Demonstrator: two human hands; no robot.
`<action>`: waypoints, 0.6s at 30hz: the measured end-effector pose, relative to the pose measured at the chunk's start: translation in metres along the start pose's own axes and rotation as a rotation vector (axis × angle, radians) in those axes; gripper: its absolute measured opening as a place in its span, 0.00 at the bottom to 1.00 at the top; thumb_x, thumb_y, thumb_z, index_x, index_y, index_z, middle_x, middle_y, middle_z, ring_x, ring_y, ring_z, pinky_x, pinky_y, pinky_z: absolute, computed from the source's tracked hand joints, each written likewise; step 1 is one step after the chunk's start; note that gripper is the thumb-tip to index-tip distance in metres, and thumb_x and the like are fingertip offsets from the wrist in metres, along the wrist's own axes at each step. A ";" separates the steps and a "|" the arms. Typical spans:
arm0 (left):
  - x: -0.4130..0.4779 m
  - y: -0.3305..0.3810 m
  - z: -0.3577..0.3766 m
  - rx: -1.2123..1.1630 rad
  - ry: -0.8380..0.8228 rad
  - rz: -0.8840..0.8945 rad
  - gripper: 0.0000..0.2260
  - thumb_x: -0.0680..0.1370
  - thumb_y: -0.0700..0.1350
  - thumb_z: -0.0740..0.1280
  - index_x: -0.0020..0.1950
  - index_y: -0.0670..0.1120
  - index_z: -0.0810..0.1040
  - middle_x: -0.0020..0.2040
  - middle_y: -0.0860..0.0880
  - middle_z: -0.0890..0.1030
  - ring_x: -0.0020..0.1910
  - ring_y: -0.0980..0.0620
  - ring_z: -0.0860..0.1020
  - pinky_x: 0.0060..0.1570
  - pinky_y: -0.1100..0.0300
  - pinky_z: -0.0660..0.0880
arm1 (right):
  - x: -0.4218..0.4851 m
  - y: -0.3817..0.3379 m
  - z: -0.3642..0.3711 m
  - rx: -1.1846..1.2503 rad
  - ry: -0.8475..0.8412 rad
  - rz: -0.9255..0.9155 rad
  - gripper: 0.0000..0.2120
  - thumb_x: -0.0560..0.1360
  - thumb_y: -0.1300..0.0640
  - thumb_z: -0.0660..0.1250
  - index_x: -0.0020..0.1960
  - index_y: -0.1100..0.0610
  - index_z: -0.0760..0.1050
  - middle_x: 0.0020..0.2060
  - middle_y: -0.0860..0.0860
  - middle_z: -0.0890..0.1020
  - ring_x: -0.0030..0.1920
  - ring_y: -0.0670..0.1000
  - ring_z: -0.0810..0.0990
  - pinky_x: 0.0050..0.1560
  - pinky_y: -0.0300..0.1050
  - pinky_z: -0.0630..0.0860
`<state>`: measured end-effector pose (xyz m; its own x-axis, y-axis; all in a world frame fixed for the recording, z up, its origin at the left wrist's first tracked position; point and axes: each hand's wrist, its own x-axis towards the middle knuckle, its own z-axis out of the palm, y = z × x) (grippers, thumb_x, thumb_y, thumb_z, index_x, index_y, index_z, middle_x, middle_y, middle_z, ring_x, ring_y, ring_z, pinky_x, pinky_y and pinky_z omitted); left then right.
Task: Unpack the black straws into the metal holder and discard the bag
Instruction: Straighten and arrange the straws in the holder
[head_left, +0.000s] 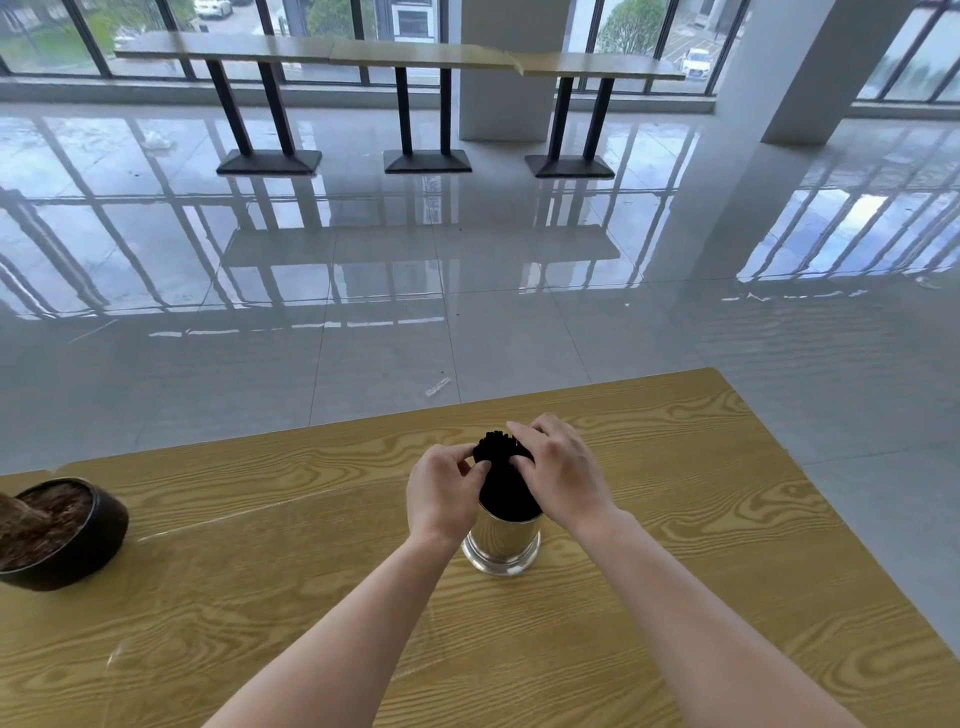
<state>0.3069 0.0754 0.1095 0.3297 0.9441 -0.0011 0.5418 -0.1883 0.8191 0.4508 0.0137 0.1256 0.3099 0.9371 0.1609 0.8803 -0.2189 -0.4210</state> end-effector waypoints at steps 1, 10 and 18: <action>0.000 0.000 0.000 0.001 -0.002 0.003 0.07 0.78 0.46 0.71 0.53 0.55 0.86 0.39 0.51 0.80 0.38 0.54 0.77 0.34 0.64 0.67 | 0.000 0.001 -0.001 0.011 0.001 0.009 0.23 0.77 0.58 0.72 0.71 0.55 0.74 0.54 0.54 0.79 0.57 0.56 0.78 0.56 0.48 0.77; -0.003 0.000 -0.002 -0.004 -0.119 0.038 0.18 0.70 0.47 0.76 0.58 0.59 0.82 0.41 0.54 0.74 0.40 0.57 0.74 0.37 0.64 0.69 | -0.003 0.017 -0.012 0.150 0.002 0.272 0.23 0.74 0.52 0.75 0.67 0.56 0.77 0.50 0.51 0.81 0.48 0.49 0.76 0.49 0.40 0.68; 0.009 0.015 0.006 0.077 -0.111 0.051 0.05 0.74 0.44 0.73 0.47 0.53 0.86 0.36 0.59 0.81 0.39 0.58 0.78 0.33 0.67 0.69 | 0.008 0.008 -0.012 0.194 -0.125 0.310 0.07 0.75 0.51 0.72 0.39 0.51 0.81 0.33 0.45 0.81 0.38 0.49 0.79 0.31 0.40 0.65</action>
<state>0.3232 0.0797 0.1186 0.4398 0.8977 -0.0278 0.5787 -0.2596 0.7731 0.4644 0.0162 0.1343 0.4936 0.8632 -0.1059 0.6637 -0.4526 -0.5956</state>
